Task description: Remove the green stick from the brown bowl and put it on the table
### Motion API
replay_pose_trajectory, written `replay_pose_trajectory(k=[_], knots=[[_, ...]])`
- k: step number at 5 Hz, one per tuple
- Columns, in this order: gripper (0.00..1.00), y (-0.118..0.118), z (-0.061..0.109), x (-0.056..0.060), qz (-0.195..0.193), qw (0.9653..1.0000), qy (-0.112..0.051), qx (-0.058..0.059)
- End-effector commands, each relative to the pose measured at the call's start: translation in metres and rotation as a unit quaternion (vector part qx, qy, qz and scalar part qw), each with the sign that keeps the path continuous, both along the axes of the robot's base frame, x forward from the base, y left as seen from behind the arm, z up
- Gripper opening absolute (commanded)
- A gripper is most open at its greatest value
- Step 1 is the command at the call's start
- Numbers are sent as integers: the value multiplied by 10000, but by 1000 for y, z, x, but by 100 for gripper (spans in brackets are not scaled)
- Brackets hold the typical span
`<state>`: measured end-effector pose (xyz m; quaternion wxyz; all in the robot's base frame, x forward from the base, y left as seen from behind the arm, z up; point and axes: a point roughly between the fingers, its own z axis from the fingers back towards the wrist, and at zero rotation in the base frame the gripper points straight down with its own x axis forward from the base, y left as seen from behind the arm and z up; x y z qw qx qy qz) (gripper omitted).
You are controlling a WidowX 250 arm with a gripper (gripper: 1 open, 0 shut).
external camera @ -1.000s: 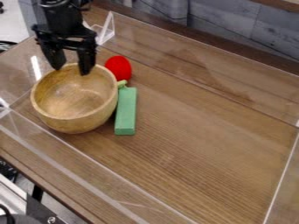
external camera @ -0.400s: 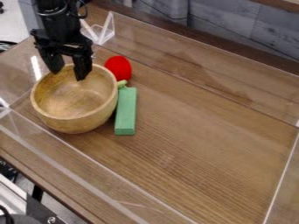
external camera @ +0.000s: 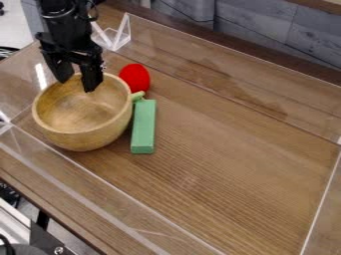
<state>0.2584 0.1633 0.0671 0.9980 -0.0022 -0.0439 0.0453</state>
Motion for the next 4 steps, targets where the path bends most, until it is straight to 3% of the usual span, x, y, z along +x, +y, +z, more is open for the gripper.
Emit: replay_pose_trajectory(k=[1,2,4], knots=[[100,-3,0,7,-408,9991,-103,47],[100,-10,-4,6,-734,9973,-27,-88],[100,-5,-1,25,-87,9997,3,-238]])
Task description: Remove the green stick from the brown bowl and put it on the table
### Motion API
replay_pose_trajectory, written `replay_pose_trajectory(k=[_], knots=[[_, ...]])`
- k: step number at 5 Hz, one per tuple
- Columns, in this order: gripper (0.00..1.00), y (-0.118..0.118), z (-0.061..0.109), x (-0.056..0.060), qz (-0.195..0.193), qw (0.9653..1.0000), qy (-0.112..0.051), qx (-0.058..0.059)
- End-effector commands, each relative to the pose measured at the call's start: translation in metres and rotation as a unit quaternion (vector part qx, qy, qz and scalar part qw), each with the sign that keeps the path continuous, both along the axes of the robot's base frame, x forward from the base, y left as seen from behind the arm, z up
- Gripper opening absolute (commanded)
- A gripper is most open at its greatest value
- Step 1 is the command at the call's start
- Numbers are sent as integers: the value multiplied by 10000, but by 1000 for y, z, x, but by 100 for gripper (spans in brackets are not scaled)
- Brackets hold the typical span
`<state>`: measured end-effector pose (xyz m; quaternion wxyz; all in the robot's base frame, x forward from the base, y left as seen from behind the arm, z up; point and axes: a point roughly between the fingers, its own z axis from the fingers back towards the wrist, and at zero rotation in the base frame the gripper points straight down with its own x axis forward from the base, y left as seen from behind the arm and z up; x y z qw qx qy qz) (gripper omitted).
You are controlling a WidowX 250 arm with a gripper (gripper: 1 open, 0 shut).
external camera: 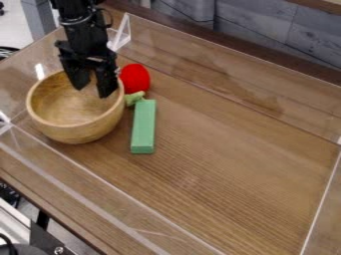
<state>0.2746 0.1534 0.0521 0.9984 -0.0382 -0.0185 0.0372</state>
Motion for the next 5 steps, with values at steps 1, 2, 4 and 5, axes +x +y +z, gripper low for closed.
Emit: replay_pose_trajectory(k=[1,2,4,5], knots=[[100,1,20,2,1,9996,-248,92],[100,-1,25,-5,-29,9997,-254,62],[0,-3,46,-7,145,9995,-286,14],[0,-7,51,-12,293,9991,-298,-7]])
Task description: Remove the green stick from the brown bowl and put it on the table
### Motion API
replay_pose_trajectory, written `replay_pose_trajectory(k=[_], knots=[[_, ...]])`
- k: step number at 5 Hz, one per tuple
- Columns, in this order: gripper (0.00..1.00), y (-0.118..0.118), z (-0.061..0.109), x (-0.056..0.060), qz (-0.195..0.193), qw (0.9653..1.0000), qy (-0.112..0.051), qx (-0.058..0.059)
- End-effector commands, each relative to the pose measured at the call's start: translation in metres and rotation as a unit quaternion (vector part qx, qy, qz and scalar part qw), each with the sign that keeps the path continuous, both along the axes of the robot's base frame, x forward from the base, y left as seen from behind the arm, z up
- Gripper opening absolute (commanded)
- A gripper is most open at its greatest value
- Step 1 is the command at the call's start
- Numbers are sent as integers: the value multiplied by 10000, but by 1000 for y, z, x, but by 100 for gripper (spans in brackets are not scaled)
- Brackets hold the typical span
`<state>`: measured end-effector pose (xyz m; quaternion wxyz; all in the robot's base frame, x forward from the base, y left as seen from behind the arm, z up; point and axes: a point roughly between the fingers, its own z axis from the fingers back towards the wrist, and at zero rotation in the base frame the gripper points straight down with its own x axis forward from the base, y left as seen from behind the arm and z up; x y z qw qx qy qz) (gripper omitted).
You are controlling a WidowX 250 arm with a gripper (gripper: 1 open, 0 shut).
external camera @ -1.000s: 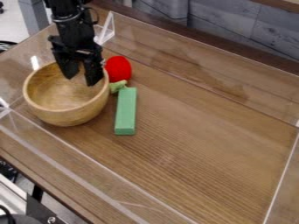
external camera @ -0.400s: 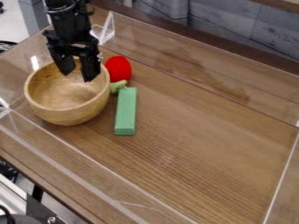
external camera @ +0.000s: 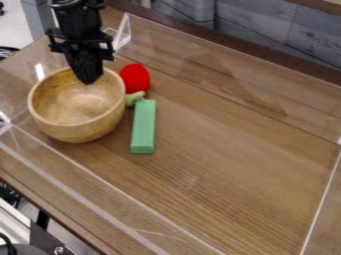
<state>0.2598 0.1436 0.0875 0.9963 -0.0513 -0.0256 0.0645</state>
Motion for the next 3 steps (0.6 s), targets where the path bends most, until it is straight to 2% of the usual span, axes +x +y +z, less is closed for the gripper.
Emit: replay_pose_trajectory(k=[1,2,3], knots=[[0,7,6,-20,-22,9997,-221,121],[0,11,-11,-43,-125,9997,-177,85],[0,8,-25,-55,62,9999,-115,53]])
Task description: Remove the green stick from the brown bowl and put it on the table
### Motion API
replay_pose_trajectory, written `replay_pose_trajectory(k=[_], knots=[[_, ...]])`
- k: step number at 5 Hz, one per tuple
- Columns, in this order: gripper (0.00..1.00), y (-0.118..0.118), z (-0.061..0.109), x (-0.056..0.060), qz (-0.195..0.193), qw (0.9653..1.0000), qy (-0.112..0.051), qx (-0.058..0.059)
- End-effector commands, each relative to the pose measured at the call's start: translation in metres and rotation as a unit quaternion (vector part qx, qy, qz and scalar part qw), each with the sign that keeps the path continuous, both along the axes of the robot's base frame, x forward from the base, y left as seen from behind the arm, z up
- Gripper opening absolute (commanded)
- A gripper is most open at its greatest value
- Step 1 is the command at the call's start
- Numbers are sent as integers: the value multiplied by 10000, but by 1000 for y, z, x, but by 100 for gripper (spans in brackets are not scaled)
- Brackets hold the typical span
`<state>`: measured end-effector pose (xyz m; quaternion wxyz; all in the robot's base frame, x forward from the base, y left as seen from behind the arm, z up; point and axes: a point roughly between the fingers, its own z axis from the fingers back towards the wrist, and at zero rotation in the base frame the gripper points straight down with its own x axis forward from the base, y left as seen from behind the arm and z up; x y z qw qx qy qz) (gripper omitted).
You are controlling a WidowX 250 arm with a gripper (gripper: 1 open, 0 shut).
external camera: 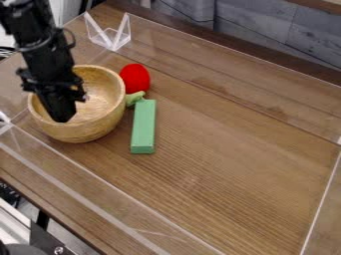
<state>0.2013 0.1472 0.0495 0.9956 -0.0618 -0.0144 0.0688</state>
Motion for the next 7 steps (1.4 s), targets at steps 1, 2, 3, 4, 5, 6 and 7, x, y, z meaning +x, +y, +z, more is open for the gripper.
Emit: replay_pose_trajectory(k=[1,2,3,4,5,6,7], knots=[[0,4,-6,-1,198,9996,-127,171],[0,-2,-18,-6,432,9989,-19,157],[0,-6,-24,-9,684,9976,43,129],[0,-15,-19,-20,997,9949,88,100],[0,-24,-21,-27,1274,9916,170,107],[0,-31,-30,-23,1196,9924,254,146],[0,-36,-35,-20,1178,9923,352,176]])
